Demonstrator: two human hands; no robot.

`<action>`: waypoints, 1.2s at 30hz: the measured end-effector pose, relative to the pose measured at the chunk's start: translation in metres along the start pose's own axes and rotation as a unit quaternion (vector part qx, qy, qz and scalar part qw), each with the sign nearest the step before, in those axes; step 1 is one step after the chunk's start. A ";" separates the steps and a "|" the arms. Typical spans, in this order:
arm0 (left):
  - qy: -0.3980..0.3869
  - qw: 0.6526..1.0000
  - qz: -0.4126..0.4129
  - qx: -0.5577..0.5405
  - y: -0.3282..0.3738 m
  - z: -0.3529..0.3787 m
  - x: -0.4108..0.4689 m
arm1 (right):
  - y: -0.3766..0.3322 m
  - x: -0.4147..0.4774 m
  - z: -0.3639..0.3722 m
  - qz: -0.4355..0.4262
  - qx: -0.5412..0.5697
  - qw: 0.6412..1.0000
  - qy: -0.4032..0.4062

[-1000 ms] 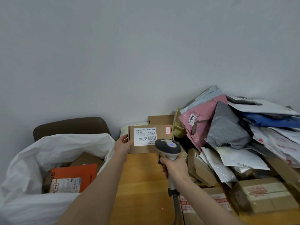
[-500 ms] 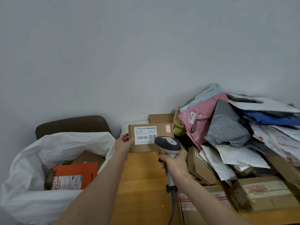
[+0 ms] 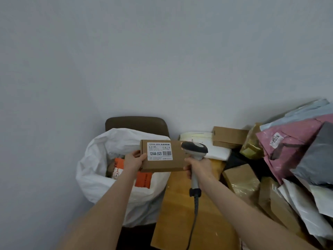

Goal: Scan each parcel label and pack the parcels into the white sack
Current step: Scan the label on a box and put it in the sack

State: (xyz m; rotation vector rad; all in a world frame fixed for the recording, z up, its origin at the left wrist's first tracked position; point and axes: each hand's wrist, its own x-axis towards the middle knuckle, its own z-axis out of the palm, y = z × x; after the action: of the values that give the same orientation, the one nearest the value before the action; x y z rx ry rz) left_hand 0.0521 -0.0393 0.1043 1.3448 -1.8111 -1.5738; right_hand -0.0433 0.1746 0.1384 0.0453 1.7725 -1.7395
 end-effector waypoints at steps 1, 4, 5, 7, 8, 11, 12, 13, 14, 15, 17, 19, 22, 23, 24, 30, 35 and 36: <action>0.019 1.000 -0.005 -0.009 -0.003 -0.017 0.010 | 0.000 0.004 0.013 0.007 -0.001 1.000 -0.005; 0.084 0.996 -0.003 -0.005 -0.013 -0.062 0.043 | 0.002 0.021 0.054 0.028 -0.007 1.000 -0.010; 0.103 0.995 0.001 0.010 -0.018 -0.075 0.056 | 0.004 0.028 0.068 0.034 -0.008 0.999 -0.013; 0.122 0.992 0.003 0.037 -0.030 -0.097 0.084 | 0.011 0.044 0.098 0.044 -0.008 0.999 -0.014; 0.119 0.992 -0.002 0.048 -0.035 -0.106 0.099 | 0.014 0.053 0.114 0.048 -0.011 0.999 -0.013; 0.094 0.992 -0.036 0.079 -0.055 -0.129 0.147 | 0.025 0.080 0.166 0.063 -0.029 0.998 -0.003; 0.083 0.991 -0.048 0.091 -0.063 -0.136 0.163 | 0.029 0.088 0.183 0.069 -0.032 0.997 0.000; 0.072 0.990 -0.058 0.103 -0.070 -0.141 0.180 | 0.032 0.096 0.199 0.076 -0.031 0.997 0.002; 0.064 0.989 -0.062 0.116 -0.075 -0.147 0.197 | 0.036 0.104 0.213 0.082 -0.030 0.996 0.003; 0.057 0.987 -0.061 0.134 -0.079 -0.152 0.212 | 0.041 0.112 0.225 0.088 -0.033 0.996 0.004; 0.065 0.974 -0.033 0.216 -0.083 -0.158 0.238 | 0.050 0.126 0.246 0.098 -0.044 0.994 0.005; 0.082 0.944 0.033 0.317 -0.086 -0.156 0.253 | 0.057 0.137 0.261 0.109 -0.047 0.993 0.005; -0.020 0.897 0.125 0.423 -0.094 -0.133 0.247 | 0.066 0.147 0.275 0.131 -0.057 0.990 0.018; -0.080 0.871 0.148 0.462 -0.097 -0.124 0.240 | 0.067 0.150 0.277 0.139 -0.066 0.988 0.022; -0.129 0.842 0.162 0.498 -0.102 -0.115 0.234 | 0.069 0.152 0.279 0.144 -0.072 0.987 0.025; -0.160 0.775 0.266 0.551 -0.108 -0.073 0.241 | 0.079 0.170 0.281 0.147 -0.069 0.986 0.046; -0.138 0.774 0.205 0.583 -0.112 -0.075 0.268 | 0.084 0.177 0.270 0.162 -0.051 0.984 0.058; -0.143 0.773 0.183 0.590 -0.110 -0.077 0.272 | 0.084 0.177 0.267 0.163 -0.050 0.983 0.061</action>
State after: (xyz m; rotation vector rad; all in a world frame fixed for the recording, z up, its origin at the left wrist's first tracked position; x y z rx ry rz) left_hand 0.0312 -0.2985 -0.0517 0.9799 -3.2307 -0.2930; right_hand -0.0348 -0.1285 0.0064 0.3851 1.8208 -1.4374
